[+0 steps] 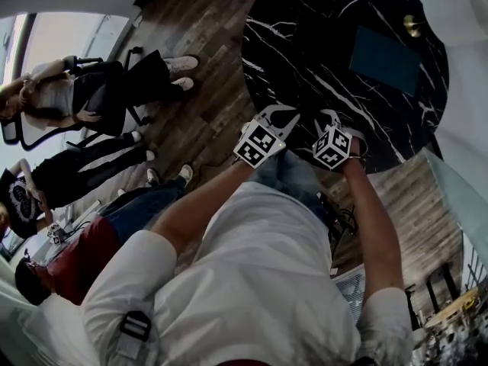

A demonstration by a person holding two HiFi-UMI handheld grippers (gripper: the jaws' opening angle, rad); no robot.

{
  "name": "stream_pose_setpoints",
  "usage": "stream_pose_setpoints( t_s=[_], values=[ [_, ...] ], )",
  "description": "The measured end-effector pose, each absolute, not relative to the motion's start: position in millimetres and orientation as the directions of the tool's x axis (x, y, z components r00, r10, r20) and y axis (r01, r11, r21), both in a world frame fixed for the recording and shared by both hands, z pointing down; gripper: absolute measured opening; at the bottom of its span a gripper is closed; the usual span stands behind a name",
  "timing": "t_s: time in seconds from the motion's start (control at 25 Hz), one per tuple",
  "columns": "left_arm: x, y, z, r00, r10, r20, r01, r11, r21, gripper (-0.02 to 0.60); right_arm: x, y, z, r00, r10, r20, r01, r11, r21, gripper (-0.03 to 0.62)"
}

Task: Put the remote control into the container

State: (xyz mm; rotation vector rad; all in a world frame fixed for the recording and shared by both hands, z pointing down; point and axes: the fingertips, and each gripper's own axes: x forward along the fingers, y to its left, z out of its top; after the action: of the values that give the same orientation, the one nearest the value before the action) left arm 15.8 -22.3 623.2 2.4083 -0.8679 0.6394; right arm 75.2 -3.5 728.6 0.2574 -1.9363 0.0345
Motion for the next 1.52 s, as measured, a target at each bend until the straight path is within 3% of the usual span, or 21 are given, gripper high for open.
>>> stream_pose_setpoints(
  t_s=[0.92,1.52],
  values=[
    [-7.0,-91.2,522.6,0.664,-0.589,0.461,-0.728,-0.651,0.217,0.006,63.6,-109.2,588.4,-0.419,-0.42,0.805,-0.16,0.907,0.39,0.071],
    [-21.6,-177.2,556.7,0.63,-0.586,0.51,-0.745,-0.641,0.183,0.006,45.9,-215.5,622.2,-0.36,-0.482,0.799,-0.08,0.869,0.489,0.071]
  ],
)
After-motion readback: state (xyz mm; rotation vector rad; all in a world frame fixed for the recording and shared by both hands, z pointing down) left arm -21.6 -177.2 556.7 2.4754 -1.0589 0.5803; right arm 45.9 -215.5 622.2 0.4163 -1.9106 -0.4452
